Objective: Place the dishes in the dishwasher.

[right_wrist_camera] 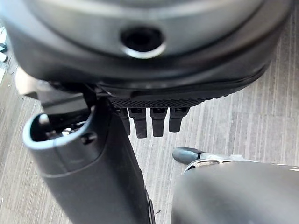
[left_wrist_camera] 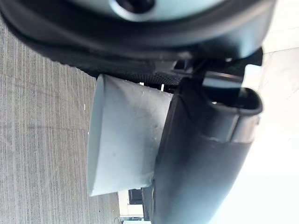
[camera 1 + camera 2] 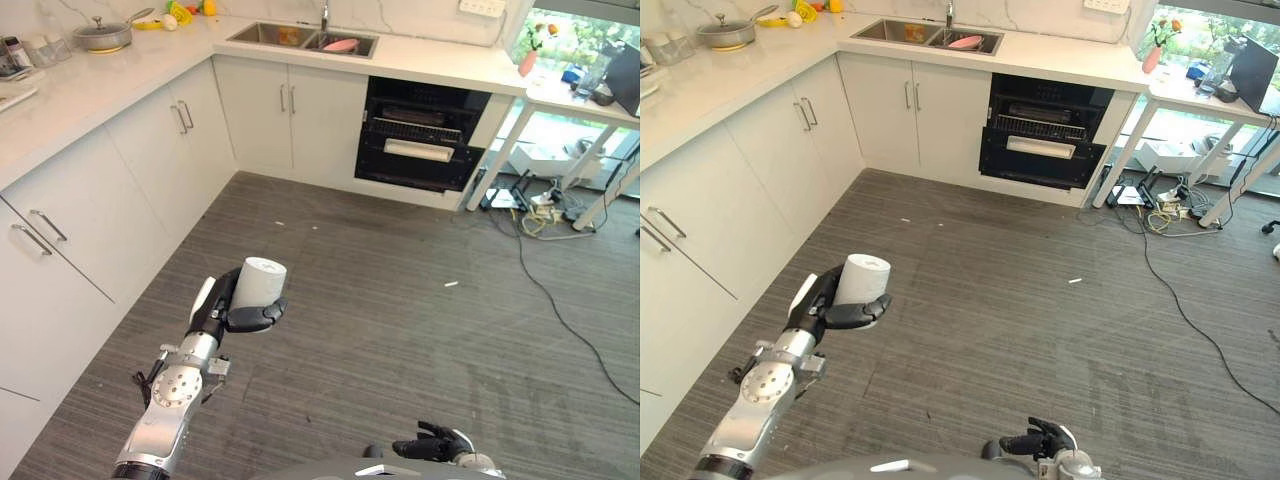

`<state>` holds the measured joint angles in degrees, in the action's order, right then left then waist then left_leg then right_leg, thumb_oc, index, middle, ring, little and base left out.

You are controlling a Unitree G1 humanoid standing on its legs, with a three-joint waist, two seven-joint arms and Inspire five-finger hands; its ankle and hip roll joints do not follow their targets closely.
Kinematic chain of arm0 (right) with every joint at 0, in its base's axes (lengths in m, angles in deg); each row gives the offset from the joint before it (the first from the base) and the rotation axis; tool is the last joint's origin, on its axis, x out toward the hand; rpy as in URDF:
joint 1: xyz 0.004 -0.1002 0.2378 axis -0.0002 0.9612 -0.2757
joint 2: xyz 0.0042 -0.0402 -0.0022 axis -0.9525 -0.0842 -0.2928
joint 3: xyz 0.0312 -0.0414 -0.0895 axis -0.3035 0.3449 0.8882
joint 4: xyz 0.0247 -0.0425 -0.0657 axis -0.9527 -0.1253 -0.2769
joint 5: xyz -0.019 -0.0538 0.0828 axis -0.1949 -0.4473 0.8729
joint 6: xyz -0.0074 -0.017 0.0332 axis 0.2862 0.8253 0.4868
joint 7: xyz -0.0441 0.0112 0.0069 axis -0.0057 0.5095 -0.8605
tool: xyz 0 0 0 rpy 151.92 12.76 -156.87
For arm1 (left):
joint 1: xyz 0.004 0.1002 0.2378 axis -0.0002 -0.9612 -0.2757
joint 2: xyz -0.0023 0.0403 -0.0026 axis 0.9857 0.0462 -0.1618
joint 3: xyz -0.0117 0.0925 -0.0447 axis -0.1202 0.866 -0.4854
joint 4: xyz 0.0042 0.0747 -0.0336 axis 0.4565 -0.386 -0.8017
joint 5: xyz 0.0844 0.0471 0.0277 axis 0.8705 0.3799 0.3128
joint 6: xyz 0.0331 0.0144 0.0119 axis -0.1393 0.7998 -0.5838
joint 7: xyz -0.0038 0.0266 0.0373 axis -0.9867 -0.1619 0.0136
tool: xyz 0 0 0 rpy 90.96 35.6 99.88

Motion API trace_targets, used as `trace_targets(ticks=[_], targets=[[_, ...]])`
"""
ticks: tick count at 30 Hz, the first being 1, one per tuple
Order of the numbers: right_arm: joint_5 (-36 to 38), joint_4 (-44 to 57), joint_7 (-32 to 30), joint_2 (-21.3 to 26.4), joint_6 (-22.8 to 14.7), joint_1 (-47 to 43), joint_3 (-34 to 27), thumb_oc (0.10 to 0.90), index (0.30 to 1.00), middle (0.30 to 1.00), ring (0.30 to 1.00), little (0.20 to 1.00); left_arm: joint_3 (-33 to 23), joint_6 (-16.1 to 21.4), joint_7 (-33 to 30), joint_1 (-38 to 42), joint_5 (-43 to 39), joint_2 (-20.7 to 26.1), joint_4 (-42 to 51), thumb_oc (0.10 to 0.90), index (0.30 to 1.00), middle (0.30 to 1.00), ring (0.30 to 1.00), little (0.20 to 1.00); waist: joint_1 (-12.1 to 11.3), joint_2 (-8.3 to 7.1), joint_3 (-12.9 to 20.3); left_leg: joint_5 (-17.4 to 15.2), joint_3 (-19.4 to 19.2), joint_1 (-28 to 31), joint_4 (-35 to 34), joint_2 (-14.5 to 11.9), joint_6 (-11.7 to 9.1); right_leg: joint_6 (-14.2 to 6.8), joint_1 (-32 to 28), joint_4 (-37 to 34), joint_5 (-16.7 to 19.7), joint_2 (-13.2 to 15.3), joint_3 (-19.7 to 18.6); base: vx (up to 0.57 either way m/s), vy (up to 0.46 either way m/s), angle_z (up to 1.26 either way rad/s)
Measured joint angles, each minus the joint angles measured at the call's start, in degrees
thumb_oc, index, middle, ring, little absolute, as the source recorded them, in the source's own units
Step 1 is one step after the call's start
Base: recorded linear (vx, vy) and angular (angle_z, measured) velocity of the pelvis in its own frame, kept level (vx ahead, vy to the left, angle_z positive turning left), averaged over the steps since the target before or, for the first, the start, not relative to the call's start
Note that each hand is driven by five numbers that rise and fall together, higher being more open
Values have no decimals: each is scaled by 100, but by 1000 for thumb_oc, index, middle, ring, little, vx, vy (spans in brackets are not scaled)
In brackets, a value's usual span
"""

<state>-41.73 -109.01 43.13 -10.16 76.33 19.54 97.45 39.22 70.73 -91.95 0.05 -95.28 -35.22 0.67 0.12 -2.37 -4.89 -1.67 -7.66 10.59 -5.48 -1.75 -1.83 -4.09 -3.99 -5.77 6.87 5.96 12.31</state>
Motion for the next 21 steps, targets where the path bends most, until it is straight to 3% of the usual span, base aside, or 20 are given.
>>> trace_targets(ticks=[1,2,4,5,7,8,9,11,13,16,18,19,20,21], targets=[[0,0,0,0,0,0,0,800,900,900,900,900,0,0,0,0,0,0,0,400,300,300,300,300,0,0,0,0,0,0,0,0,0,0,0,0,0,0,0,-8,108,2],[3,-48,-23,21,6,-65,-183,800,900,900,900,900,54,-21,30,119,0,-28,-63,400,300,300,300,300,16,64,-58,-106,-56,-86,95,123,212,-87,266,475,-9,109,-11,39,185,1],[-4,-35,-59,102,24,-189,-193,800,900,900,900,900,-8,-20,70,251,2,-45,-63,400,300,300,300,300,52,215,-242,-86,-145,-67,157,165,368,-249,946,1895,57,387,61,71,267,0],[0,23,-74,109,33,-183,-183,800,900,900,900,900,20,-17,77,262,7,-11,-72,400,300,300,300,300,52,245,-270,-87,-127,-96,235,167,503,-290,1275,2609,-93,587,184,78,114,1],[-1,45,-90,106,21,-233,-123,800,900,900,900,900,-6,-13,8,237,16,51,-65,400,300,300,300,300,14,119,-281,-132,-116,-17,182,355,623,-440,1748,3445,-5,841,188,169,18,-6],[-109,355,-124,153,33,-268,39,800,900,900,900,900,-74,-33,-87,196,85,47,-126,400,300,300,300,300,2,97,-303,-108,-78,14,158,373,684,-507,1991,3544,-372,720,163,170,-26,1],[-256,587,-148,183,36,-266,152,800,900,900,900,900,-118,-68,-116,201,181,67,-128,400,300,300,300,300,22,102,-342,-105,-22,-38,190,355,687,-520,2000,3108,-480,568,167,172,-38,18],[-450,954,-183,236,14,-279,261,800,900,900,900,900,-148,-73,-138,270,276,152,-168,400,300,300,300,300,95,25,-429,-32,244,-182,199,430,679,-551,2071,1996,-490,330,248,230,-77,61],[-513,1038,-217,240,17,-281,262,800,900,900,900,900,-147,-78,-163,411,389,128,-326,400,300,300,300,300,104,26,-505,-53,503,-226,196,473,674,-567,2051,1444,-468,230,308,123,-49,80],[-628,998,-245,241,29,-255,257,800,900,900,900,900,-156,-128,-251,408,456,160,-364,400,300,300,300,300,113,-30,-549,-10,683,-90,158,580,713,-478,2066,1472,-403,254,399,319,-112,69],[-631,1022,-272,273,29,-271,252,800,900,900,900,900,-200,-143,-318,352,461,146,-359,400,300,300,300,300,54,19,-569,-289,738,135,139,552,581,-286,1831,1819,-411,244,789,448,-148,36],[-632,1022,-287,270,22,-292,241,800,900,900,900,900,-243,-150,-361,276,461,123,-359,400,300,300,300,300,46,105,-585,-426,763,291,186,491,521,63,1679,1828,-265,175,843,252,-101,11],[-632,1052,-288,276,12,-255,243,800,900,900,900,900,-251,-150,-374,241,461,123,-354,400,300,300,300,300,79,171,-563,-530,789,364,243,399,383,259,1557,1859,-93,118,921,381,-159,21],[-632,1066,-288,272,12,-245,247,800,900,900,900,900,-249,-156,-358,219,461,127,-353,400,300,300,300,300,120,235,-553,-626,842,416,335,305,310,447,1447,1859,-141,35,975,355,-201,16]])
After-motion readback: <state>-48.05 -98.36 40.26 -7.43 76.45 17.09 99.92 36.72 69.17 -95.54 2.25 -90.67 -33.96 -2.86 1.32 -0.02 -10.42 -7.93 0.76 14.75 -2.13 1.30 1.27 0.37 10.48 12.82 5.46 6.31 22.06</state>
